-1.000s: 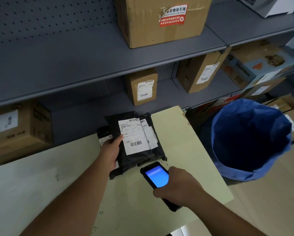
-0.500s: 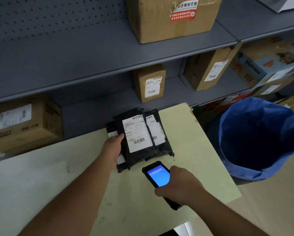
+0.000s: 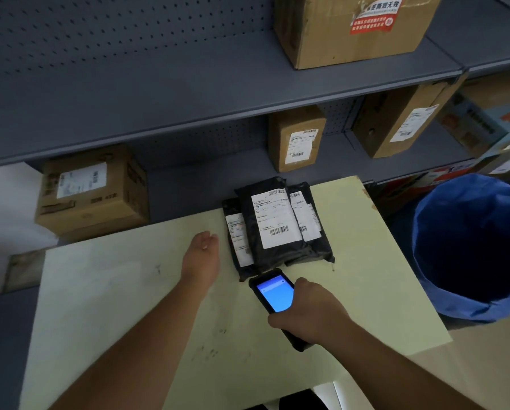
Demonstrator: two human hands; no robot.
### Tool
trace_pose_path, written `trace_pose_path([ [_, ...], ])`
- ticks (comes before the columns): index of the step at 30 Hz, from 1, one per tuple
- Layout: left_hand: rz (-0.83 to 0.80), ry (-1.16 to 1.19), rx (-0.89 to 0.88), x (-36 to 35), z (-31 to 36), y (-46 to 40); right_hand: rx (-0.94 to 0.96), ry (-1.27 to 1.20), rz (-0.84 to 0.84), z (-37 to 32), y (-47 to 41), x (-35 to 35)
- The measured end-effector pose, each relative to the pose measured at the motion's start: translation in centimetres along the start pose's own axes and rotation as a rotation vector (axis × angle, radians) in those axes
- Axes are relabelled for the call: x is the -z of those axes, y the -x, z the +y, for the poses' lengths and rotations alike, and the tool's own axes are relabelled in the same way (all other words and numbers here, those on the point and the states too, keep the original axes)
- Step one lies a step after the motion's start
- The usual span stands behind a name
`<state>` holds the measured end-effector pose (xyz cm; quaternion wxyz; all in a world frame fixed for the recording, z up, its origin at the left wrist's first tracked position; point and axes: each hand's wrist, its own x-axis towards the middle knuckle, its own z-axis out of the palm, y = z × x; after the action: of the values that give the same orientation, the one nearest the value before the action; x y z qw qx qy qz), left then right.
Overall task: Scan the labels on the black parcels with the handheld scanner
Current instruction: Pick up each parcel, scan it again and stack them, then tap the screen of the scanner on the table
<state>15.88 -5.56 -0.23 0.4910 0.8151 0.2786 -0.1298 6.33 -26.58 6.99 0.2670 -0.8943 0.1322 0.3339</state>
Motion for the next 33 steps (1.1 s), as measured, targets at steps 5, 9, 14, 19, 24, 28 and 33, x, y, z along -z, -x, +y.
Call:
trace_pose_path([
  [5,0.039,-0.086,-0.046,2.3,-2.3,0.7,0.025,-0.001,0.006,-1.8,0.1,-1.9],
  [9,0.049,-0.127,-0.084,3.7,-4.0,1.4,0.022,0.004,0.022,-2.6,-0.2,-3.3],
  [14,0.025,-0.22,-0.146,4.7,-6.8,2.4,0.0,-0.012,0.038,-3.0,-0.7,-5.3],
  [19,-0.024,-0.353,-0.193,5.1,-9.4,3.2,-0.034,-0.017,0.063,-2.7,-1.3,-7.3],
  [24,-0.05,-0.422,-0.204,4.9,-11.5,4.2,-0.086,0.09,0.089,-2.0,-1.7,-9.2],
  [28,-0.059,-0.435,-0.172,4.3,-13.1,4.9,-0.104,0.155,0.12,-1.0,-2.0,-10.8],
  [33,-0.091,-0.472,-0.158,3.2,-14.9,5.8,-0.145,0.127,0.146,0.4,-2.2,-13.2],
])
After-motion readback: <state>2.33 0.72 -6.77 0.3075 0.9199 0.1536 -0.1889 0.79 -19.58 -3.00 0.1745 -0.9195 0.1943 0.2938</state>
